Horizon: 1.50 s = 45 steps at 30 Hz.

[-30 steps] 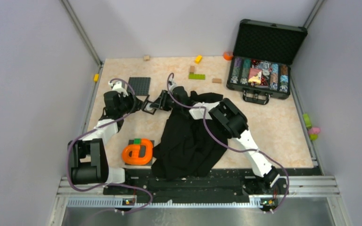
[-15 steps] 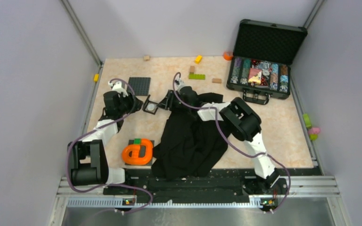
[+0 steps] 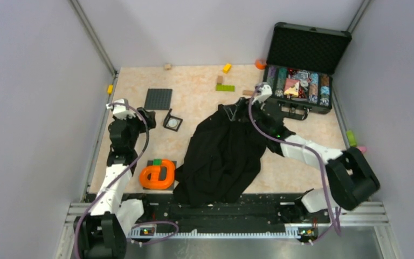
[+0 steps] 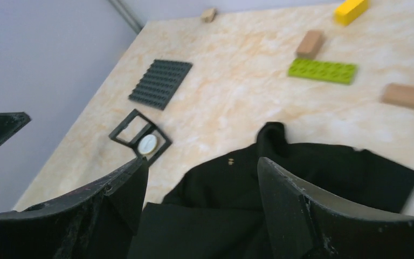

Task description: Remove the brooch from the garment

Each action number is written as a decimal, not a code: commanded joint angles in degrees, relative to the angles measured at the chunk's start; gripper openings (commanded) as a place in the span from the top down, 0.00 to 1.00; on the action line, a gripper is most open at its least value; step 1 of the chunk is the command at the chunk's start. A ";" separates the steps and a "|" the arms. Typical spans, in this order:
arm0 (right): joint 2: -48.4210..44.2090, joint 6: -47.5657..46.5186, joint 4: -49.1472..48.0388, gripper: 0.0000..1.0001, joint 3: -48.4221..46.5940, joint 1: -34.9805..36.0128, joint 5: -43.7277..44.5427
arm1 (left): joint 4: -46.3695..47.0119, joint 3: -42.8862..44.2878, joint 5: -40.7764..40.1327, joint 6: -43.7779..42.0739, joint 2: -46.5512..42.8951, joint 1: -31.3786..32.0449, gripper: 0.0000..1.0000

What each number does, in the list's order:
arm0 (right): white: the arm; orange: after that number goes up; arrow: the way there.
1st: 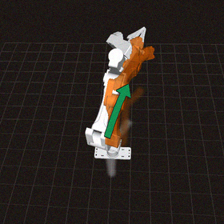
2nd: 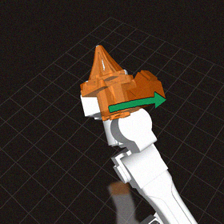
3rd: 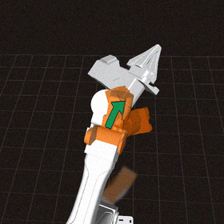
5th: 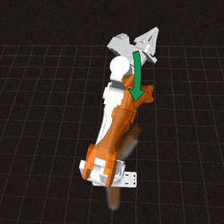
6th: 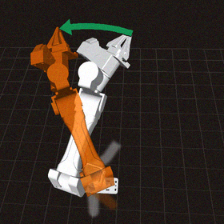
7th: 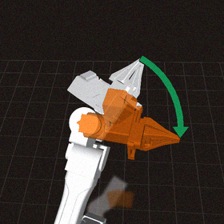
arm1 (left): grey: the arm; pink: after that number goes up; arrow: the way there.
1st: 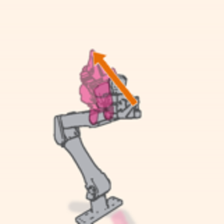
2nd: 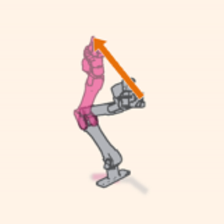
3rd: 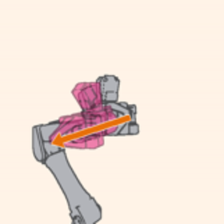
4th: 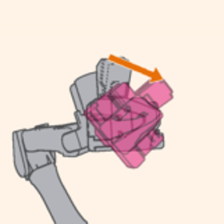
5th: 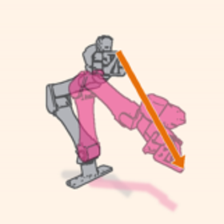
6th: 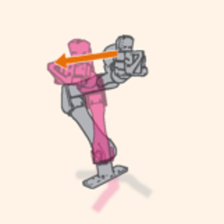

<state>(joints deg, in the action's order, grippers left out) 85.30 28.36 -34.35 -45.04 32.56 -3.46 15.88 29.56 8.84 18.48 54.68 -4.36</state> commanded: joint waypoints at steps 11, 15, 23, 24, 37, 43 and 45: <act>-29.42 -30.79 -10.83 0.18 32.96 -19.70 18.56 | 29.12 -18.49 -18.84 -11.17 0.96 -0.25 0.09; -21.26 -26.22 -18.73 0.18 34.45 -26.46 18.54 | 38.78 -19.62 -20.71 -12.77 10.00 -0.29 0.08; -5.89 -26.96 -38.11 0.23 37.75 -29.30 15.19 | 42.82 -18.17 -17.60 -12.47 16.63 -0.50 0.10; -4.07 -27.11 -39.07 0.23 37.34 -29.46 14.32 | 44.04 -18.19 -16.46 -11.77 18.41 -0.82 0.09; -1.88 -27.32 -34.96 0.02 34.27 -29.57 14.41 | 46.05 -12.49 -4.55 -15.48 29.82 -2.05 0.02; -1.71 -27.33 -35.01 0.01 34.23 -29.52 14.36 | 46.37 -12.51 -4.79 -15.62 29.93 -1.97 0.02; -1.78 -27.31 -35.00 0.01 34.23 -29.54 14.35 | 46.30 -12.51 -4.81 -15.69 29.99 -1.97 0.02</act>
<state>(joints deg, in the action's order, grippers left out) 83.26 1.17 -66.87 -9.45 3.57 11.29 61.25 16.21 3.01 3.68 84.82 -6.28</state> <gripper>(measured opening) 0.985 0.980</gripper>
